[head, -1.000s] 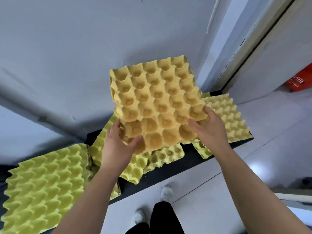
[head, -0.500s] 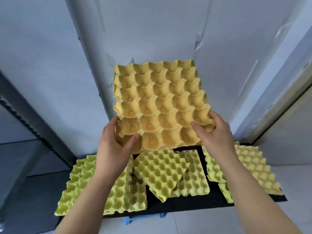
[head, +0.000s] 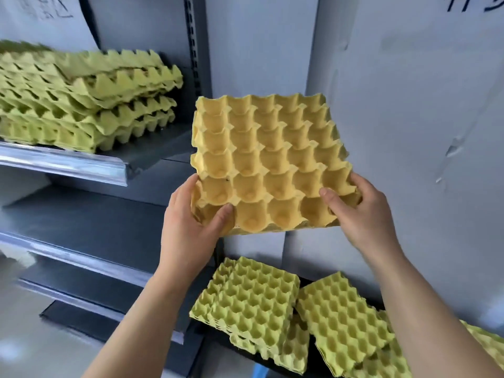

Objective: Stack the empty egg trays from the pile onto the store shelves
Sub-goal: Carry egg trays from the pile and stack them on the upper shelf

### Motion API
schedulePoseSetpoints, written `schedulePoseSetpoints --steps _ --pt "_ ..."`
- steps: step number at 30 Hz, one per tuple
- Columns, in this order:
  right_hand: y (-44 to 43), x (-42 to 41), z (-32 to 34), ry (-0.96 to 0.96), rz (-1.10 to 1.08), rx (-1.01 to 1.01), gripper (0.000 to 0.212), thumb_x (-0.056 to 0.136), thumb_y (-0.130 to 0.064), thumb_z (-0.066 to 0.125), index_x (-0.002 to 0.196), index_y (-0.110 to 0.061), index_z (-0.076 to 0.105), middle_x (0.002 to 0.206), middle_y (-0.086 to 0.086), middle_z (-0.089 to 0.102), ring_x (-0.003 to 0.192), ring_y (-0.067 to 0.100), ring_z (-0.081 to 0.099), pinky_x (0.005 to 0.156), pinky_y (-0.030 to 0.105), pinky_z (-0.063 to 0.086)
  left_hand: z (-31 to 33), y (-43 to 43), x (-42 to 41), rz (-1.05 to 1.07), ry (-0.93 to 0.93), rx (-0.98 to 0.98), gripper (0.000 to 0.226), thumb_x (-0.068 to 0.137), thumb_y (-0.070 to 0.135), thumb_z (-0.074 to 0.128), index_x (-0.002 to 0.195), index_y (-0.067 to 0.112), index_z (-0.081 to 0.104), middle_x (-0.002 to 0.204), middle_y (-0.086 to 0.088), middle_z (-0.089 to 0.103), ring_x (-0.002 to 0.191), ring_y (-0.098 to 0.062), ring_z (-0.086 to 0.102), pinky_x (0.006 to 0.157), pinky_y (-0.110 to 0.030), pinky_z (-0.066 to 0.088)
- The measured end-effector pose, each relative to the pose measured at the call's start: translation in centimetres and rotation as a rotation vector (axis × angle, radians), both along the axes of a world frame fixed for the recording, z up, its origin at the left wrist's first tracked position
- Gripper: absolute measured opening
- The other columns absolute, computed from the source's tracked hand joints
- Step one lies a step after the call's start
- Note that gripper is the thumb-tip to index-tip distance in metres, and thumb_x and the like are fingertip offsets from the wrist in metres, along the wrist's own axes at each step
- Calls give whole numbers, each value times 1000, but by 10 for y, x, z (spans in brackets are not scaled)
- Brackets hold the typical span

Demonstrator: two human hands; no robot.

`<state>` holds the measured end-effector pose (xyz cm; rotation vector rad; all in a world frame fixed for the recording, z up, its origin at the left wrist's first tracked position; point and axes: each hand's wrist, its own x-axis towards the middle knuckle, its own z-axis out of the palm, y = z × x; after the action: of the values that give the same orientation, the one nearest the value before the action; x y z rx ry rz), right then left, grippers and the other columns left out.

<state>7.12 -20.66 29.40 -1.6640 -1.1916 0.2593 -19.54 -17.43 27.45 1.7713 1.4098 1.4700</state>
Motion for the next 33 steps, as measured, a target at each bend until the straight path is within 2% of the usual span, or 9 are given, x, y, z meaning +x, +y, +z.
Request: schedulePoseSetpoints --steps 8,12,16,19,22,24,30,31,33 --pt "49 -140 71 -85 131 177 70 78 -62 63 135 -23 49 134 2 52 123 20 50 102 44 43 61 25 -144 132 -25 151 78 77 53 72 144 36 37 133 10 53 121 -15 53 101 -44 47" --pt "70 -203 103 -72 156 232 74 74 -69 60 133 -26 51 130 1 56 118 20 54 99 45 46 99 49 -212 118 -14 218 79 79 52 73 146 31 38 134 10 52 122 -14 52 100 -44 47" --pt "93 -256 130 -65 167 264 66 76 -65 61 128 -26 54 125 0 59 113 19 57 97 43 47 129 78 -269 81 21 255 83 77 53 74 147 31 36 139 12 49 126 -11 47 106 -42 43" --pt "109 -285 141 -48 166 295 50 79 -55 67 120 -27 58 111 -7 65 101 15 62 89 38 51 144 101 -298 69 23 268 88 73 56 74 147 27 37 139 10 51 123 -8 50 103 -31 44" --pt "129 -309 153 -67 154 320 52 80 -56 65 121 -26 58 106 -12 64 99 11 60 78 27 46 156 126 -322 48 -3 282 90 70 64 69 146 26 39 133 14 54 117 -4 53 86 -11 41" --pt "144 -320 163 -100 149 333 59 80 -60 62 128 -25 55 110 -12 61 100 8 54 78 25 40 163 145 -336 50 -43 300 85 72 63 68 144 25 42 124 18 55 111 -1 55 78 -8 40" --pt "190 -344 185 -197 153 320 64 84 -64 54 133 -23 50 114 -12 53 101 6 45 72 22 35 178 200 -361 123 -79 327 68 81 60 64 138 24 51 109 21 58 96 7 55 75 -10 40" --pt "197 -347 188 -206 160 310 65 84 -65 53 134 -23 50 118 -10 54 103 7 46 74 24 36 180 208 -365 134 -79 331 67 82 61 62 137 24 52 111 18 61 99 2 57 78 -14 44" --pt "210 -353 193 -230 169 300 66 84 -65 51 135 -23 48 127 -4 55 112 13 50 81 28 38 184 225 -371 148 -81 333 67 82 65 57 134 22 55 118 4 65 105 -14 61 87 -32 52"
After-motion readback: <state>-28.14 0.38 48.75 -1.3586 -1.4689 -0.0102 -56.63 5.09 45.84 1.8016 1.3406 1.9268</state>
